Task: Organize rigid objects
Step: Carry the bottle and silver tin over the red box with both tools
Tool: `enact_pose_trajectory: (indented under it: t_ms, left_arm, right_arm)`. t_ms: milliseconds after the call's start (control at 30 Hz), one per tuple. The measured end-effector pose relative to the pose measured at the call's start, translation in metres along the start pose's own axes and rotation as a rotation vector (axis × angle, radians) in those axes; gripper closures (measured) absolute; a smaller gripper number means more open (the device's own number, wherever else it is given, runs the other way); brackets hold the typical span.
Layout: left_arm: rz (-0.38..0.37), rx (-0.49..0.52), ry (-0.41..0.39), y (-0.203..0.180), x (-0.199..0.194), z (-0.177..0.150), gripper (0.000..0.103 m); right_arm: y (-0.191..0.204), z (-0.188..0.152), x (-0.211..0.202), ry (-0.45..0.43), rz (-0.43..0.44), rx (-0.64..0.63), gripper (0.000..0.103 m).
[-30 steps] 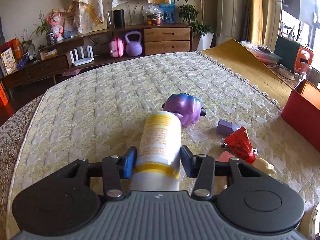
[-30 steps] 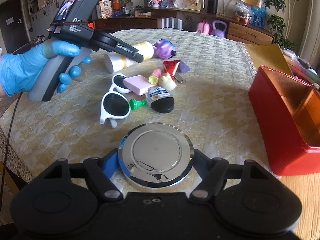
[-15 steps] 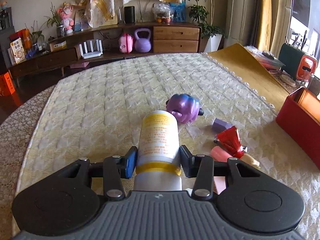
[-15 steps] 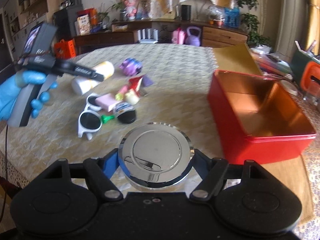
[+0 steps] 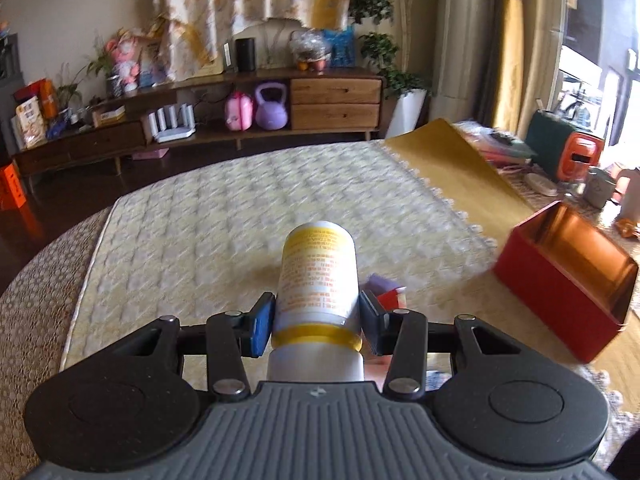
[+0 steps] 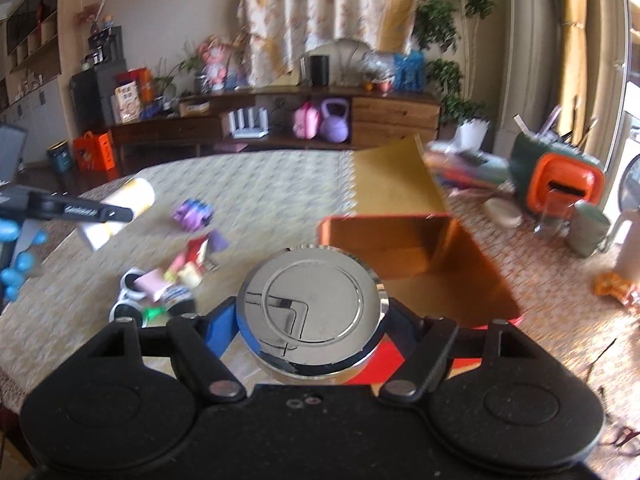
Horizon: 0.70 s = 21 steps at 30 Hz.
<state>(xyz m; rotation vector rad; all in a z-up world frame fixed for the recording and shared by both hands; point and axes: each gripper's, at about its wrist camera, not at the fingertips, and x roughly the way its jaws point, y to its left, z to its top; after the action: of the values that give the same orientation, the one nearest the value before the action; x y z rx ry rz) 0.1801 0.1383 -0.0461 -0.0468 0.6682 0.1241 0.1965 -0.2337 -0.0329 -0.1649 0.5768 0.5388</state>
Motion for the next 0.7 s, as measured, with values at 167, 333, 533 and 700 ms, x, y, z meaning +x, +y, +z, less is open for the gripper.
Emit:
enact_pose_trajectory:
  t_ms: [167,333,533,700]
  left_arm:
    - [-0.059,0.027,-0.008,-0.032,-0.007,0.014,0.059]
    - [-0.132,0.062,-0.011,-0.074,-0.004,0.026,0.059]
    - [-0.206,0.105,-0.008,-0.129,0.006,0.039,0.059]
    - [-0.249,0.125,0.018,-0.171,0.025,0.049,0.059]
  right_arm:
    - [-0.025,0.008,0.004,-0.009,-0.041,0.018,0.027]
    - [-0.051,0.012,0.014,0.004,-0.072,0.04,0.027]
    - [-0.074,0.009,0.027,0.026,-0.096,0.039,0.027]
    - [-0.085,0.01,0.038,0.046,-0.104,0.011,0.027]
